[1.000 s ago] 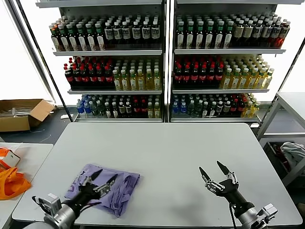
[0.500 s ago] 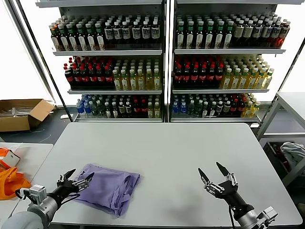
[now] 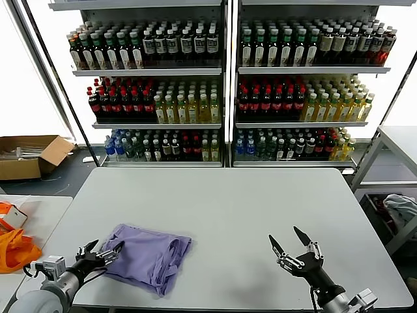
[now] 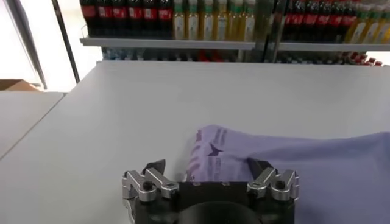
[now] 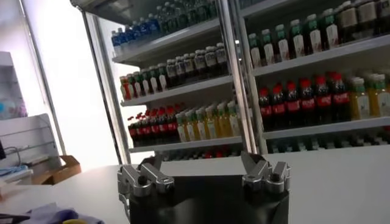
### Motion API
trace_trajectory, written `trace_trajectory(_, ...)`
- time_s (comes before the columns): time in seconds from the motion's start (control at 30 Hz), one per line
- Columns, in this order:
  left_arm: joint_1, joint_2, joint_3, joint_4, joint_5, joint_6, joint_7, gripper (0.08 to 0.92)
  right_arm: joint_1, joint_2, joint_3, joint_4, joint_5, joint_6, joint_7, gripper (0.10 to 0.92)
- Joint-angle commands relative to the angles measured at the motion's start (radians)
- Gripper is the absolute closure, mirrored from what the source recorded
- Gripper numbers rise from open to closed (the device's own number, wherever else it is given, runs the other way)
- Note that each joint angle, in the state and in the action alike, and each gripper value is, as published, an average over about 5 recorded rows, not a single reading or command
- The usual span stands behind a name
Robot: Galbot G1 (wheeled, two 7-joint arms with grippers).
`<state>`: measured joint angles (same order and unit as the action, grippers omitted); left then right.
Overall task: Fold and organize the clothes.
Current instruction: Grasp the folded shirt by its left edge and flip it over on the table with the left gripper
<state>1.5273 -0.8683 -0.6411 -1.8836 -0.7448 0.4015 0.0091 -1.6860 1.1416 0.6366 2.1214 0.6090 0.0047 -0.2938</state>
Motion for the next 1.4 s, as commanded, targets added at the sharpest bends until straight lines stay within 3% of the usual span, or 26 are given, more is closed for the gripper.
trace_trajectory(0.03,-0.005,-0.01,0.016,0.041,0.008,-0.012,0.021,0.213,-0.004,0.005,-0.004,0.0,-0.008,0.002,0.002,0.203)
trace_trajectory(0.27,-0.003,-0.004,0.035,0.056,0.009,-0.03,0.066,0.406,-0.004,-0.006,0.002,0.005,-0.006,-0.001,0.005,0.203)
trace_trajectory(0.4,0.014,-0.052,-0.005,0.03,0.04,-0.061,0.051,0.518,-0.003,-0.015,0.008,0.008,-0.006,-0.004,0.01,0.203)
trace_trajectory(0.6,0.061,-0.151,-0.183,-0.056,0.05,-0.123,0.007,0.692,0.007,-0.032,0.007,0.006,-0.004,-0.001,0.014,0.203)
trace_trajectory(0.77,0.08,-0.145,-0.388,-0.1,-0.018,-0.13,-0.035,0.833,0.023,-0.045,-0.008,0.007,-0.004,0.001,0.016,0.203)
trace_trajectory(0.93,0.177,-0.074,-0.589,-0.101,-0.108,-0.125,-0.037,0.869,0.056,-0.051,-0.037,-0.005,0.0,0.002,0.016,0.203)
trace_trajectory(1.1,0.24,-0.043,-0.676,-0.117,-0.142,-0.118,-0.039,0.869,0.079,-0.057,-0.058,-0.016,0.004,0.001,0.017,0.203)
trace_trajectory(1.23,0.247,-0.062,-0.664,-0.181,-0.135,-0.112,-0.043,0.869,0.085,-0.065,-0.061,-0.018,0.01,-0.001,0.017,0.203)
trace_trajectory(1.4,0.206,-0.123,-0.532,-0.278,-0.072,-0.097,-0.069,0.869,0.08,-0.071,-0.056,-0.018,0.013,-0.002,0.017,0.203)
